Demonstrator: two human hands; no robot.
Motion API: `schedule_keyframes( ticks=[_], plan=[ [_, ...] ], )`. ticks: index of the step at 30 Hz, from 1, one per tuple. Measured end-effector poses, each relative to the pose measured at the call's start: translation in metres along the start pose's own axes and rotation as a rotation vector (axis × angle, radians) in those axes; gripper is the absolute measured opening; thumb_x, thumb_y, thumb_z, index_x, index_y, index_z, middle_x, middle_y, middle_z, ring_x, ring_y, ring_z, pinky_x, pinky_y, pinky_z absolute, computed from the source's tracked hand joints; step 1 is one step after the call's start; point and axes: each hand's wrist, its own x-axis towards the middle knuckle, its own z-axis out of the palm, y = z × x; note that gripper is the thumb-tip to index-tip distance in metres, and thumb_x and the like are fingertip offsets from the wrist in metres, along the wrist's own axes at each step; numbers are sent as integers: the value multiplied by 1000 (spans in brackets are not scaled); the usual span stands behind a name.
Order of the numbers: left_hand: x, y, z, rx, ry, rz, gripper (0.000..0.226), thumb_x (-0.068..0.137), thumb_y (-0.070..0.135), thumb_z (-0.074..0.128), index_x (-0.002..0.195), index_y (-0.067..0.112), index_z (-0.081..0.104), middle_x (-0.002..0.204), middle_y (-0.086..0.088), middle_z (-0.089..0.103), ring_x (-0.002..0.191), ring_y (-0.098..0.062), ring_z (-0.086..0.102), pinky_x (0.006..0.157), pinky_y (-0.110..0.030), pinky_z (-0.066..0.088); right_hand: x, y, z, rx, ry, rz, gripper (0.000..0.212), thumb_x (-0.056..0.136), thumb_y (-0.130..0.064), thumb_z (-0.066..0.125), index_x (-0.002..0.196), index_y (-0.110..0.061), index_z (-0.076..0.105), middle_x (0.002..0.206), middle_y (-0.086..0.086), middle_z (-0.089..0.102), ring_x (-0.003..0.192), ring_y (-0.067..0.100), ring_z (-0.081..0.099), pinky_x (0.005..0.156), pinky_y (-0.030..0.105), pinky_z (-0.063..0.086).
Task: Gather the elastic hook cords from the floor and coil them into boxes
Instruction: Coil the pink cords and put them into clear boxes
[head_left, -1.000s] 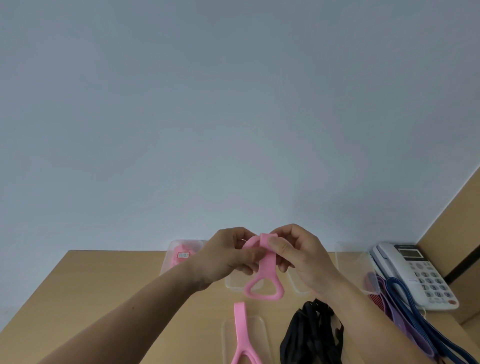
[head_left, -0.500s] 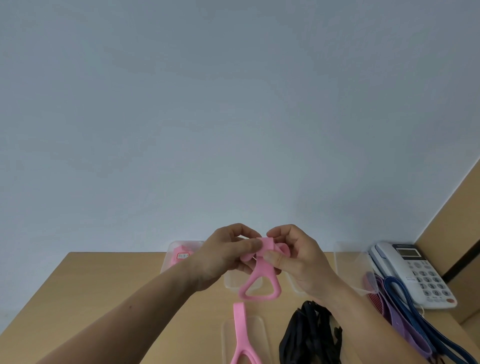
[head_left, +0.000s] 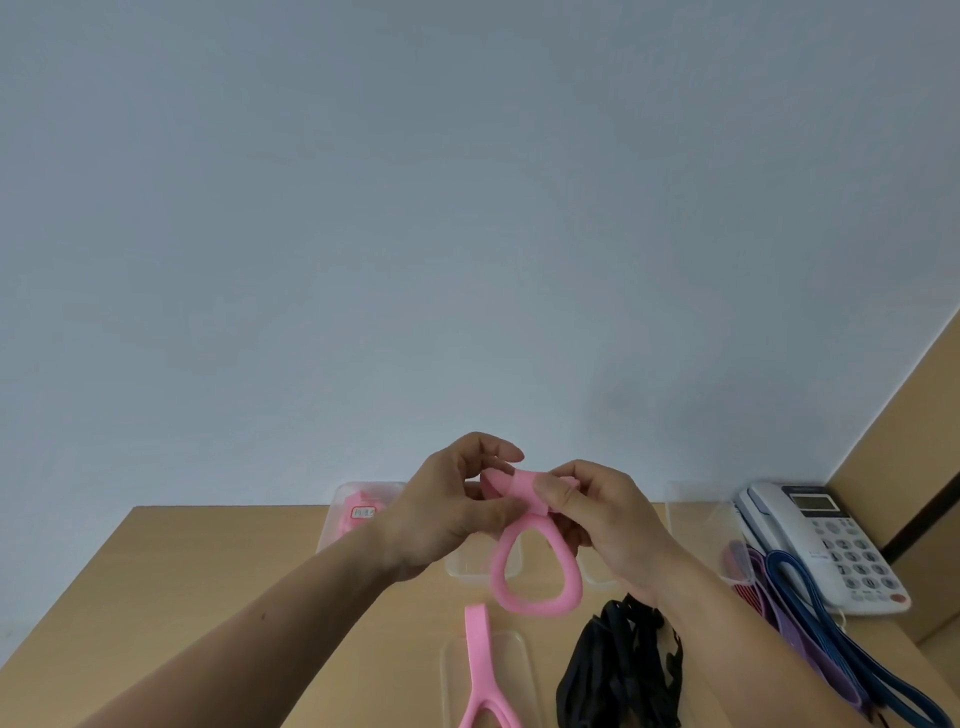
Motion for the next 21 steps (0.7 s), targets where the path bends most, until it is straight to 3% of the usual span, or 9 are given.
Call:
schedule_keyframes(
  ticks=[3,6,10,14,17,21],
  plan=[
    [2,2,-2,-20,7,-90,53,71,10,82,118,14,58,102,-14,63,79,-27,69,73,-34,58,1,3,0,-7,32,-30,25,88,-28,70,89,-3,67,66,5,67,56,15,59,52,24,48],
    [1,4,-4,-1,-33,-166,48,74,13,82,114,1,59,100,-20,70,86,-32,72,80,-40,60,1,5,2,-8,37,-28,32,82,-34,72,92,-5,69,68,7,68,58,16,60,53,25,50],
    [-2,5,-6,-3,-79,-227,41,79,7,79,111,-6,57,92,-19,72,84,-34,71,76,-39,59,0,6,2,-38,21,-27,42,71,-43,74,95,-10,71,77,9,70,64,18,63,57,25,51],
    [-3,8,-7,-26,-138,-265,42,78,16,76,110,-3,57,93,-21,71,84,-34,70,76,-38,58,0,6,2,-7,-8,-51,44,67,-44,80,97,-13,73,92,9,75,80,20,71,66,25,54],
    [-2,11,-8,-32,-139,-280,40,83,29,74,106,0,62,96,-21,71,84,-33,69,75,-37,57,1,7,1,17,-26,-60,40,67,-40,83,98,-16,73,98,8,74,92,25,72,79,33,59],
    [0,8,-9,-22,-77,-245,36,75,22,80,104,4,67,93,-17,71,80,-27,68,74,-33,56,1,13,2,19,-26,-47,47,62,-33,91,103,-18,72,98,6,74,92,20,70,86,34,57]
  ],
)
